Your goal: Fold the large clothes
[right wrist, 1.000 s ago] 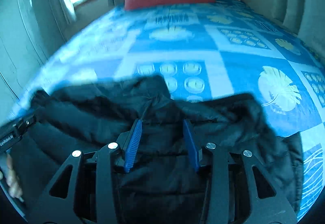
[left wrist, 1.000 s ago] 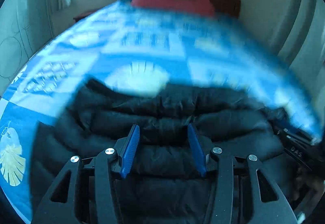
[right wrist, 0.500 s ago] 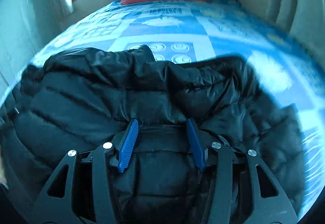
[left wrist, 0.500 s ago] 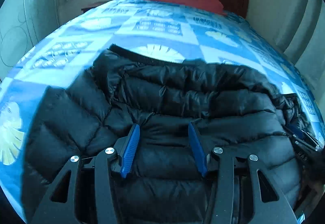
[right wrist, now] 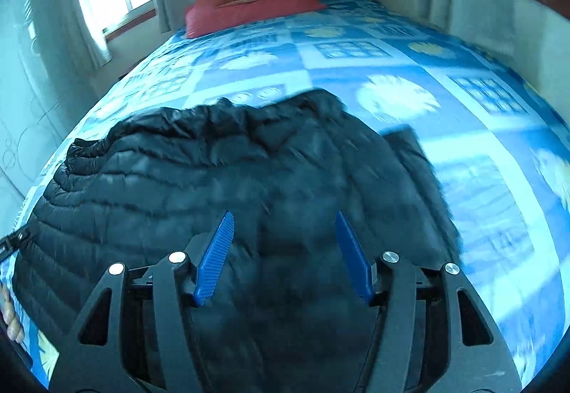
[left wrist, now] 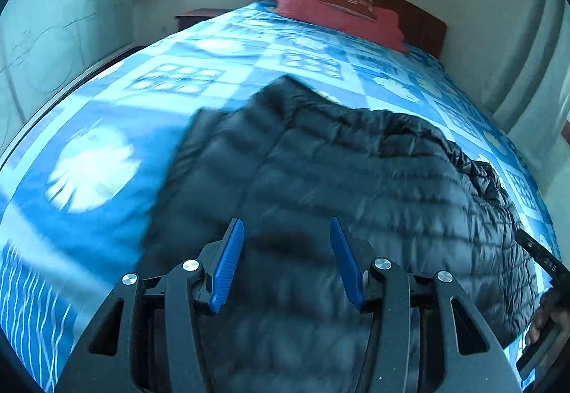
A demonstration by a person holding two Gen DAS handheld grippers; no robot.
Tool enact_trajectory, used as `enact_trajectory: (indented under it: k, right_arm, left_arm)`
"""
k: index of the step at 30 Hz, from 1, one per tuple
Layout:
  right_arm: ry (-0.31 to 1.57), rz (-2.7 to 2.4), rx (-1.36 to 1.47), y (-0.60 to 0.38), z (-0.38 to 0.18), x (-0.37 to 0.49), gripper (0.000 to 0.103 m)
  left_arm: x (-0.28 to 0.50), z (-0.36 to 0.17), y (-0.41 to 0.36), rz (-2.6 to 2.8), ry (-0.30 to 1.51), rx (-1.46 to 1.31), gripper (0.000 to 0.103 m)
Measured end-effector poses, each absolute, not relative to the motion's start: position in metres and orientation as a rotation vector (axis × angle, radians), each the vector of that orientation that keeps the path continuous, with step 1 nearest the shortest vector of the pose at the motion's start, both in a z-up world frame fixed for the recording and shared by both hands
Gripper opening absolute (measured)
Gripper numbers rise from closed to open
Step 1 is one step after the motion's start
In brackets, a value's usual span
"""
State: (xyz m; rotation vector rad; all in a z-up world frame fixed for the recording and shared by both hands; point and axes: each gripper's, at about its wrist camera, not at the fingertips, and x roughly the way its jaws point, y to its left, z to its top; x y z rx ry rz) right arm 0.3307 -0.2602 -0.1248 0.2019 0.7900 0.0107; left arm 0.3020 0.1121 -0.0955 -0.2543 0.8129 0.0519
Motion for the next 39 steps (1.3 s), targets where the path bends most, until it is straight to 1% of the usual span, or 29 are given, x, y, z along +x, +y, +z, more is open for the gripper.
enact_trajectory:
  k: [7,11,14,15,16,17,21,22,23,27,28,29,30,31,32,33,34,35,37,39]
  right_arm:
    - [0.792,-0.068,0.28,-0.294,-0.13,0.276,0.061]
    - [0.791,-0.115,0.329,-0.312,-0.135,0.252,0.066]
    - [0.788,-0.14,0.371,-0.322,-0.14,0.237,0.067]
    - [0.783,-0.154,0.393,-0.326,-0.142,0.231,0.068]
    - [0.779,-0.165,0.42,-0.33,-0.145,0.227,0.07]
    - [0.778,-0.164,0.445,-0.332,-0.147,0.225,0.071]
    - [0.804,-0.135,0.59,-0.342,-0.165,0.228,0.071]
    - [0.807,-0.132,0.614,-0.342,-0.167,0.23,0.071]
    - [0.802,-0.136,0.628,-0.341,-0.169,0.232,0.071]
    - [0.799,-0.137,0.662,-0.339,-0.177,0.24,0.07]
    - [0.802,-0.138,0.665,-0.338,-0.178,0.241,0.061]
    - [0.803,-0.139,0.67,-0.339,-0.18,0.242,0.054]
    - [0.798,-0.131,0.677,-0.339,-0.182,0.242,0.05]
    - [0.792,-0.119,0.681,-0.338,-0.182,0.241,0.042]
    - [0.788,-0.11,0.681,-0.337,-0.181,0.242,0.036]
    - [0.779,-0.097,0.677,-0.335,-0.179,0.241,0.032]
    - [0.769,-0.086,0.673,-0.334,-0.176,0.239,0.026]
    - [0.761,-0.077,0.672,-0.333,-0.173,0.238,0.022]
    - [0.748,-0.062,0.68,-0.333,-0.168,0.235,0.017]
    - [0.738,-0.047,0.702,-0.334,-0.164,0.23,0.015]
  left_arm:
    - [0.245,-0.098,0.145,0.101,0.799,-0.355,0.051]
    - [0.223,-0.103,0.156,0.124,0.791,-0.423,0.057]
    - [0.209,-0.107,0.163,0.176,0.786,-0.456,0.059]
    - [0.202,-0.108,0.166,0.216,0.777,-0.483,0.065]
    - [0.195,-0.112,0.171,0.241,0.76,-0.538,0.067]
    - [0.192,-0.115,0.175,0.249,0.754,-0.579,0.067]
    - [0.199,-0.136,0.176,0.216,0.794,-0.73,0.067]
    - [0.202,-0.138,0.174,0.226,0.783,-0.742,0.071]
    - [0.205,-0.139,0.173,0.226,0.768,-0.752,0.071]
    - [0.217,-0.145,0.172,0.24,0.755,-0.793,0.071]
    - [0.218,-0.147,0.172,0.246,0.751,-0.804,0.064]
    - [0.22,-0.148,0.171,0.25,0.746,-0.815,0.061]
    - [0.218,-0.148,0.171,0.248,0.742,-0.816,0.053]
    - [0.217,-0.147,0.17,0.238,0.731,-0.815,0.044]
    - [0.215,-0.146,0.17,0.231,0.723,-0.811,0.041]
    - [0.215,-0.144,0.168,0.221,0.708,-0.799,0.034]
    - [0.213,-0.142,0.166,0.211,0.696,-0.789,0.029]
    - [0.212,-0.14,0.165,0.205,0.689,-0.786,0.027]
    - [0.209,-0.137,0.165,0.188,0.676,-0.798,0.021]
    - [0.204,-0.133,0.168,0.169,0.672,-0.816,0.02]
